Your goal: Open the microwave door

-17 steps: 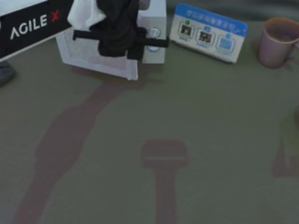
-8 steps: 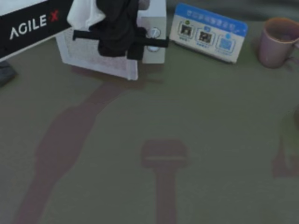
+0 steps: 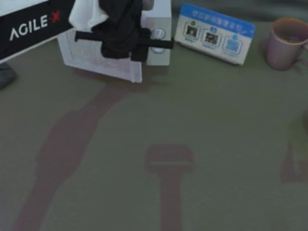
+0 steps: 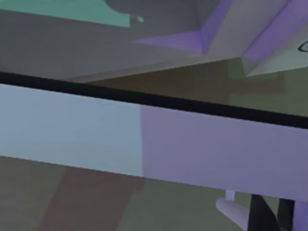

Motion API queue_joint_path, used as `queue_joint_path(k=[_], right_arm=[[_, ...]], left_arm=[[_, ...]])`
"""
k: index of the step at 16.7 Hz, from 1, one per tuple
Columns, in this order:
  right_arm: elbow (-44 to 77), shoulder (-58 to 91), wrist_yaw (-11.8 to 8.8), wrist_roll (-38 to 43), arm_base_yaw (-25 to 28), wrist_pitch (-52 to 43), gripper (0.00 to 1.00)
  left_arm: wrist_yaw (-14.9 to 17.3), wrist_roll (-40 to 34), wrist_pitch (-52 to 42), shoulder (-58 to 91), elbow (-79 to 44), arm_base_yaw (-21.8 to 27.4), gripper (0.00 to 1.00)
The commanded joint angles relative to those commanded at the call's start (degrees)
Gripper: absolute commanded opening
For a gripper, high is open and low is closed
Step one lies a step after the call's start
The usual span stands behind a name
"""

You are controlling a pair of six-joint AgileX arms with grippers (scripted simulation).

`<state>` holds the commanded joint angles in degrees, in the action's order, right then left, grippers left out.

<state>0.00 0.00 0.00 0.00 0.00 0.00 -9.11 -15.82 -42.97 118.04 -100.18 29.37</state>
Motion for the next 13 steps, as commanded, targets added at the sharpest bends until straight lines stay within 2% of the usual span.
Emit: queue_joint_path(k=[8, 13], right_arm=[[0.00, 0.00, 0.00, 0.00, 0.00, 0.00, 1.00], [0.00, 0.00, 0.00, 0.00, 0.00, 0.00, 1.00]], left_arm=[[0.39, -0.07, 0.10, 0.06, 0.27, 0.36, 0.00], [2.75, 4.85, 2.11, -3.41, 5.73, -0.91, 0.00]])
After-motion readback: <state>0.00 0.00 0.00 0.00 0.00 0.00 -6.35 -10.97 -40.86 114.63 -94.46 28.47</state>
